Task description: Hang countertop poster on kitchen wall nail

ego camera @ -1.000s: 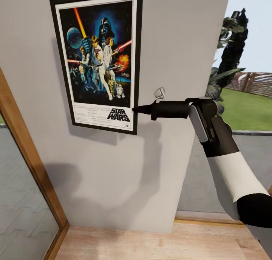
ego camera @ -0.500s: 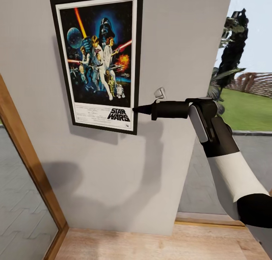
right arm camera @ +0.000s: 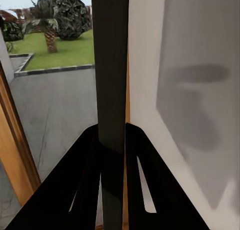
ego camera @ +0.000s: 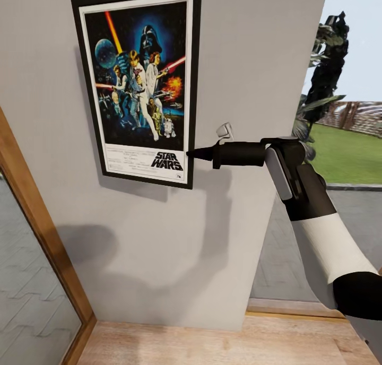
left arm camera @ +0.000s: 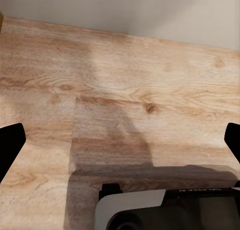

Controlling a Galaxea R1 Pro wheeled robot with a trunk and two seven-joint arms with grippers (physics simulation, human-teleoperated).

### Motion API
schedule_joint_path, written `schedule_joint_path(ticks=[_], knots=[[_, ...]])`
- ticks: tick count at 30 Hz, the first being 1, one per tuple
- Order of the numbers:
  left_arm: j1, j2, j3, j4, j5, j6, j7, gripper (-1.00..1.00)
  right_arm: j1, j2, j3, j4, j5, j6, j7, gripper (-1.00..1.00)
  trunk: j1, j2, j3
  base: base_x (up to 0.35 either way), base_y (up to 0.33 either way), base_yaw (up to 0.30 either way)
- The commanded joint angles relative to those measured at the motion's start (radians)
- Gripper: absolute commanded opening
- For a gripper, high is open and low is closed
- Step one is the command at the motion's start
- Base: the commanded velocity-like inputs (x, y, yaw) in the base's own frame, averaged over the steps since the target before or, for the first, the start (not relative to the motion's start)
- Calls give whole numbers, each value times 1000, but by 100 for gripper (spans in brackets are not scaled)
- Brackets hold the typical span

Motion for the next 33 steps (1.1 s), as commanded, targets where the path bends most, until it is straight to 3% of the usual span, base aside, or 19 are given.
schedule_joint_path(ticks=[1, 33], knots=[[0, 0, 2, -1, 0, -1, -5, 100, -1, -1, 1, 0, -6, 6, 0, -100, 1, -2, -2, 0, 0, 0], [0, 0, 3, -1, 0, -1, -5, 100, -1, -1, 1, 2, -4, 8, -8, -100, 1, -2, -2, 0, 0, 0]])
